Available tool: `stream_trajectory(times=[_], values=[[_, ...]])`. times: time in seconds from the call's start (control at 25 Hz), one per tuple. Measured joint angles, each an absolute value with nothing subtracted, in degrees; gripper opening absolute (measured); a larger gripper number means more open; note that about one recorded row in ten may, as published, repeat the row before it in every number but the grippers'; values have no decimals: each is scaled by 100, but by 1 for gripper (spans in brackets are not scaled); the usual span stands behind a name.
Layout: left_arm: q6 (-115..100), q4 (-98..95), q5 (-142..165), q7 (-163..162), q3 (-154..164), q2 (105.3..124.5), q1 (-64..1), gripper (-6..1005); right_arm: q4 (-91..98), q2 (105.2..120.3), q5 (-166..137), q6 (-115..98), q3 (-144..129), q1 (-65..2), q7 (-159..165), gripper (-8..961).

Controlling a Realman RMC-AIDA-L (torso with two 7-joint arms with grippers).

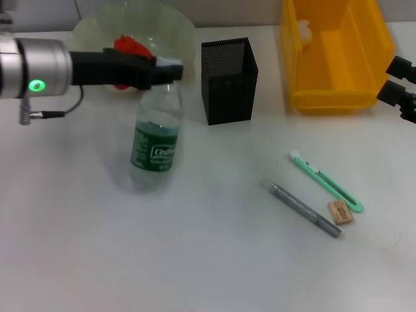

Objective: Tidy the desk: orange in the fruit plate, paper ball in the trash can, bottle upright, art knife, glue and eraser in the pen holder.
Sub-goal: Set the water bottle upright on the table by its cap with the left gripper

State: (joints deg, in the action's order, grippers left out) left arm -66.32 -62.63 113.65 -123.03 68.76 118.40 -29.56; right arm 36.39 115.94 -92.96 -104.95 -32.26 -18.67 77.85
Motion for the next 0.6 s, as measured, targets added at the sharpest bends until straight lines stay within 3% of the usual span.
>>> stream_trajectory(times=[0.6], values=[[-6957, -6314, 11035, -11527, 6080, 11839, -2790, 440, 3652, 11614, -9271, -10494, -3225, -1885, 7795, 740]])
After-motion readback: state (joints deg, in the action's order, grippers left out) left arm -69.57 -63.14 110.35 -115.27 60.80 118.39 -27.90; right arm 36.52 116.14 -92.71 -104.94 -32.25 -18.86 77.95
